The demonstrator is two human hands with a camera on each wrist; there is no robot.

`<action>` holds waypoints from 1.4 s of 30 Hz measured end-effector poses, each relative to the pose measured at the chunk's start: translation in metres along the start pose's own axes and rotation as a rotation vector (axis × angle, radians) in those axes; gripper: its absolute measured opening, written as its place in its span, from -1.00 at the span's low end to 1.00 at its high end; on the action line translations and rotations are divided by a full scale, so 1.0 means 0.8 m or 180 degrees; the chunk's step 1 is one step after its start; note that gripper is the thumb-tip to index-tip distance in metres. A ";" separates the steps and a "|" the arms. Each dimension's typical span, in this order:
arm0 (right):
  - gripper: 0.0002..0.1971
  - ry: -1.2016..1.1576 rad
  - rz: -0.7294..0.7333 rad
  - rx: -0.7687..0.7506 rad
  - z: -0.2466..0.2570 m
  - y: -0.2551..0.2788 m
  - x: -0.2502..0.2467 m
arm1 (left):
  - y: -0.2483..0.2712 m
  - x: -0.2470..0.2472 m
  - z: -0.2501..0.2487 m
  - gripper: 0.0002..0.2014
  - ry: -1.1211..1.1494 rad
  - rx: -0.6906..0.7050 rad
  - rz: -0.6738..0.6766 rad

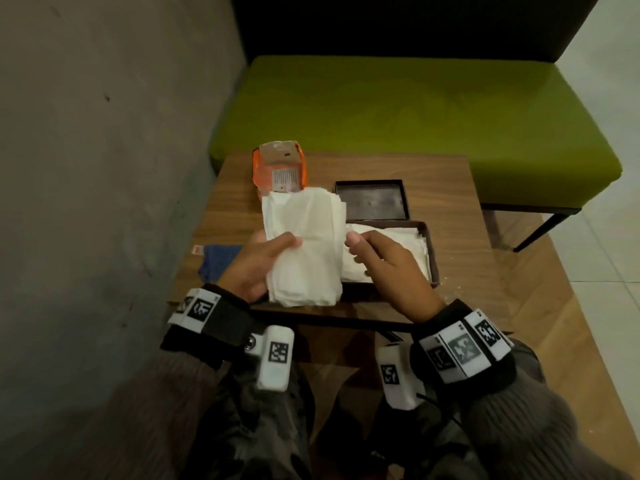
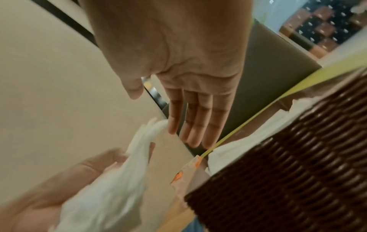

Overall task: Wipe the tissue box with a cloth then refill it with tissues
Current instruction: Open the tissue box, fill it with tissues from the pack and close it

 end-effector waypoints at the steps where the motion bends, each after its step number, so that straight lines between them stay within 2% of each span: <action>1: -0.56 -0.0237 0.0079 0.0238 0.003 0.004 0.003 | 0.008 0.007 0.005 -0.66 -0.0037 -0.0034 -0.0012; 3: -0.49 -0.0606 0.0206 0.0638 0.004 0.013 0.008 | 0.022 0.019 0.015 -0.66 -0.0014 -0.0142 0.0004; 5: -0.55 -0.1043 0.0302 0.0861 0.004 0.024 0.010 | 0.039 0.031 0.019 -0.72 0.0170 -0.0213 0.0150; 7: -0.57 -0.1522 0.0342 0.1023 0.002 0.038 0.010 | 0.054 0.041 0.023 -0.77 0.0364 -0.0211 0.0318; 10: -0.48 -0.2042 0.0451 0.1053 0.003 0.054 0.007 | 0.070 0.053 0.026 -0.67 0.0464 -0.0090 0.0465; 12: -0.47 -0.2097 0.0513 0.1025 0.013 0.062 0.009 | 0.078 0.060 0.026 -0.66 0.0415 0.0016 0.0499; 14: -0.41 -0.1940 0.0371 0.1109 0.022 0.069 0.016 | 0.088 0.072 0.031 -0.66 0.0413 0.0158 0.0642; 16: -0.34 -0.2018 0.0320 0.1168 0.022 0.074 0.023 | 0.108 0.082 0.024 -0.67 0.0391 0.0013 0.0645; 17: -0.29 -0.1975 0.0332 0.1148 0.035 0.082 0.027 | 0.098 0.090 0.029 -0.66 0.0425 -0.0036 0.0733; 18: -0.24 -0.1983 0.0325 0.1093 0.044 0.084 0.033 | 0.052 0.071 0.068 -0.65 0.0350 -0.0064 0.0627; 20: -0.32 -0.2225 0.0334 0.1095 0.057 0.091 0.033 | -0.056 0.051 0.157 -0.64 -0.0125 -0.0082 0.0080; 21: -0.39 -0.2228 0.0278 0.1102 0.064 0.097 0.032 | -0.078 0.049 0.172 -0.64 -0.0191 -0.0013 0.0087; 22: -0.43 -0.2239 0.0287 0.1065 0.062 0.099 0.029 | -0.063 0.049 0.161 -0.64 -0.0195 0.0053 0.0136; 23: -0.46 -0.2192 0.0321 0.1042 0.049 0.093 0.027 | -0.014 0.061 0.129 -0.59 -0.0200 0.0093 0.0516; 24: -0.52 -0.2041 0.0320 0.1064 0.042 0.092 0.023 | 0.051 0.078 0.074 -0.48 -0.0204 -0.0074 0.0639; 25: -0.56 -0.1867 0.0235 0.1012 0.031 0.088 0.019 | 0.099 0.085 0.034 -0.41 -0.0386 -0.0063 0.0731; 27: -0.62 -0.1655 0.0173 0.0939 0.024 0.084 0.014 | 0.103 0.071 0.035 -0.47 -0.0515 0.0277 0.0804; 31: -0.62 -0.1192 0.0014 0.0660 0.027 0.069 0.005 | 0.095 0.060 0.035 -0.78 -0.1045 0.0172 0.1086; 34: -0.63 -0.0513 0.0120 0.0682 0.024 0.060 -0.001 | 0.094 0.047 0.029 -0.76 -0.1596 0.0260 0.1466; 36: -0.76 -0.0401 0.0233 0.0664 0.022 0.058 -0.002 | 0.090 0.039 0.023 -0.71 -0.1737 0.0266 0.1392; 38: -0.79 -0.0578 0.0060 0.0650 0.017 0.059 -0.007 | 0.086 0.028 0.021 -0.71 -0.1347 0.0325 0.1161; 42: -0.90 -0.1398 -0.0305 0.0805 0.007 0.065 -0.013 | 0.083 0.013 0.037 -0.66 0.0260 0.0297 0.0457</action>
Point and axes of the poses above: each hand's wrist, its own y-axis away from the middle knuckle, its own x-axis out of the palm, z = x × y, the point moved 1 cm from there along -y, towards the middle knuckle, and after that the axes turned 14 degrees about -y, right-handed, at the moved point
